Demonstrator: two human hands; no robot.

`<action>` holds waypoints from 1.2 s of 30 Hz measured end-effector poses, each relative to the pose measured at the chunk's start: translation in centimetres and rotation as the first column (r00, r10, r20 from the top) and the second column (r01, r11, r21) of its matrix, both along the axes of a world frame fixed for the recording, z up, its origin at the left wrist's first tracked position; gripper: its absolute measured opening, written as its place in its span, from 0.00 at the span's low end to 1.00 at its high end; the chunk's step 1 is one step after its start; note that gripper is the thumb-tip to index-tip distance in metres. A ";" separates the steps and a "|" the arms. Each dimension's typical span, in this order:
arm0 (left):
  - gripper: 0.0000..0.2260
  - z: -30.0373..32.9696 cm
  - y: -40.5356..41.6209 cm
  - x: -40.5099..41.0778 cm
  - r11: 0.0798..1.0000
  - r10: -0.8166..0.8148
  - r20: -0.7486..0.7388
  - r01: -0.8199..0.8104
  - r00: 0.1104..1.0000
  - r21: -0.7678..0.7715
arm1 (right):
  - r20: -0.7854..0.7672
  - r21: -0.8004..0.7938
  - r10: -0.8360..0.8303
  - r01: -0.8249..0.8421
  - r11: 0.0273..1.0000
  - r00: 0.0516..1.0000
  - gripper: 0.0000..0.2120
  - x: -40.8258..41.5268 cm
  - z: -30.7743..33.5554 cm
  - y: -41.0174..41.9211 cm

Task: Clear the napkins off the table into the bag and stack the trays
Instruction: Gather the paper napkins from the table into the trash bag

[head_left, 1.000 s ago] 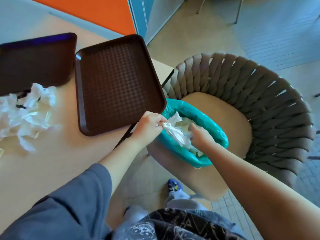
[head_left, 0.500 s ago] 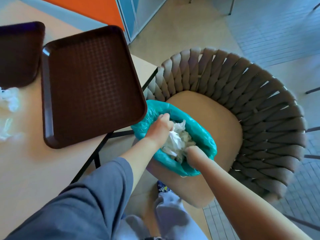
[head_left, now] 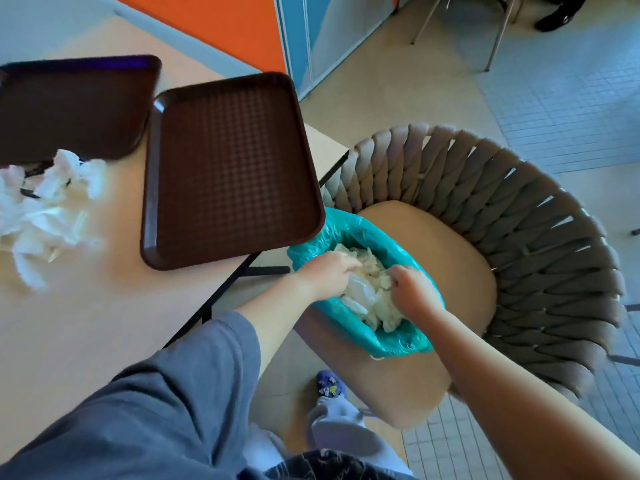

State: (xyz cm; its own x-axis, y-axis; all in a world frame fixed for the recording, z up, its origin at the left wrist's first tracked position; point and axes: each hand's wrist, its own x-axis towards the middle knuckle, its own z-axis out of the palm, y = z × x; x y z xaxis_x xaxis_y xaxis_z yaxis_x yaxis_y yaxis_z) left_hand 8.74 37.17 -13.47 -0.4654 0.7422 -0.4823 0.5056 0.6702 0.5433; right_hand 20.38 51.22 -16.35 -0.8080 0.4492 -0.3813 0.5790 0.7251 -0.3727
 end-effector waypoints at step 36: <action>0.21 7.1 -45.3 -16.2 0.629 0.759 -0.501 -0.670 0.417 0.394 | -0.214 0.056 0.686 -0.693 0.719 0.695 0.34 -27.5 9.1 -38.8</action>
State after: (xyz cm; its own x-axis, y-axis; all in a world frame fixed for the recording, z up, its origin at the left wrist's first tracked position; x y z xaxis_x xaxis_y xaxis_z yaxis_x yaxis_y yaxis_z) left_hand -7.48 -8.13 -6.35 -0.9876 0.0312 0.1540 0.0954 0.8978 0.4299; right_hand -7.12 12.41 -7.27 -0.9461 -0.2734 -0.1737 -0.1717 0.8780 -0.4467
